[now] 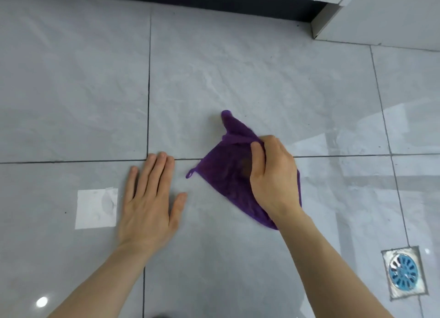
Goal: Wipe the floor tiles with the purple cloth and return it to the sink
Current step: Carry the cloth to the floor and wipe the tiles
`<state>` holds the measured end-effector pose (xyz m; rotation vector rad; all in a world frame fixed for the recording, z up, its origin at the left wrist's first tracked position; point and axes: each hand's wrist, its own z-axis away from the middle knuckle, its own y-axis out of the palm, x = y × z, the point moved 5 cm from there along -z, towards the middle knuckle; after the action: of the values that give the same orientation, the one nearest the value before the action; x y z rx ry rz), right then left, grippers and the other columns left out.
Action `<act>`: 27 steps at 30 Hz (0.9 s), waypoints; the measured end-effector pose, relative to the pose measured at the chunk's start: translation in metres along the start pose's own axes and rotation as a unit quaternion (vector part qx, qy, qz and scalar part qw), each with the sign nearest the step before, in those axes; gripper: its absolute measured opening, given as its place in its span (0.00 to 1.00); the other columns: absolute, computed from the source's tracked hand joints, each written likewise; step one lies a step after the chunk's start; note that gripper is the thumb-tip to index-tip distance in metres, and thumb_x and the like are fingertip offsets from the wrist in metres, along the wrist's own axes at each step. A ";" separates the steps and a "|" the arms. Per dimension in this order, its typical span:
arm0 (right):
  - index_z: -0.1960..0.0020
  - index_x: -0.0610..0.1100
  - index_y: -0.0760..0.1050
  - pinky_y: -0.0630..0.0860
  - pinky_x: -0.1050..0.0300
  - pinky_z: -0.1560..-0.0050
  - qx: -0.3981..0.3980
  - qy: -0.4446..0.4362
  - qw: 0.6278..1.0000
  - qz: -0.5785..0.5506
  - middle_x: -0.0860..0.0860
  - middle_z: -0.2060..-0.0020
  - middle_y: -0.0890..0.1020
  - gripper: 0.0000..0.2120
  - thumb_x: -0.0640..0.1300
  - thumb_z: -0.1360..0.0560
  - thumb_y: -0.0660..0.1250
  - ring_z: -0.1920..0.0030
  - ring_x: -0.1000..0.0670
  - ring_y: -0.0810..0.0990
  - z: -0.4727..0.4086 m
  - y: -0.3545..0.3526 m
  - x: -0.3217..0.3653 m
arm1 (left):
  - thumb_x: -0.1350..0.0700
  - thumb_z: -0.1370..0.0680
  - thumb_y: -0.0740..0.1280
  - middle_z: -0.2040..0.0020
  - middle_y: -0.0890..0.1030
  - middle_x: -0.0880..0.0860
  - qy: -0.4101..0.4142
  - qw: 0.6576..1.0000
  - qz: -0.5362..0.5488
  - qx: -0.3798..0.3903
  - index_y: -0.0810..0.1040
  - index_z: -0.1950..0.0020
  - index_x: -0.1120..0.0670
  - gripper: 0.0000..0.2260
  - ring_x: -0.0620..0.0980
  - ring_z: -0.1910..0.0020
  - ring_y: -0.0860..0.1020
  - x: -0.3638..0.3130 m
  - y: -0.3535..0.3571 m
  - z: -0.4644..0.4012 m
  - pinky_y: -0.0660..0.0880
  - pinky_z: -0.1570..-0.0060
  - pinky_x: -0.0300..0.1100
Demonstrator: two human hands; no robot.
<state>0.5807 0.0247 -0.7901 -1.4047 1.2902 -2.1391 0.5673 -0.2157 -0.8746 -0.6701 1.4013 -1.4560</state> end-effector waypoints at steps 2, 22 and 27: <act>0.48 0.48 0.75 0.79 0.44 0.61 0.064 0.061 0.994 -0.071 0.51 0.64 0.82 0.06 0.46 0.16 0.60 0.65 0.49 0.80 0.025 -0.010 -0.003 | 0.42 0.18 0.50 0.15 0.55 0.53 -0.002 1.000 0.003 -0.002 0.52 0.17 0.55 0.33 0.51 0.16 0.50 0.000 0.000 0.001 0.53 0.19 0.59; 0.20 0.51 0.62 0.56 0.31 0.23 0.063 -0.193 0.959 0.197 0.49 0.18 0.59 0.27 0.60 0.16 0.54 0.17 0.44 0.53 0.072 0.060 -0.055 | 0.42 0.19 0.51 0.16 0.55 0.53 -0.003 1.000 -0.004 -0.015 0.52 0.17 0.55 0.33 0.52 0.16 0.52 -0.003 -0.002 0.000 0.52 0.18 0.58; 0.20 0.47 0.62 0.57 0.37 0.21 -0.070 -0.052 0.991 0.102 0.47 0.19 0.63 0.24 0.46 0.16 0.60 0.18 0.47 0.57 0.016 0.051 -0.059 | 0.42 0.19 0.52 0.16 0.55 0.53 -0.006 1.000 0.002 -0.004 0.52 0.17 0.56 0.33 0.52 0.16 0.52 -0.002 -0.001 0.000 0.53 0.19 0.60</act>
<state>0.6109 0.0251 -0.8634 -1.3522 1.4973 -1.8493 0.5682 -0.2137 -0.8735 -0.6796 1.3978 -1.4416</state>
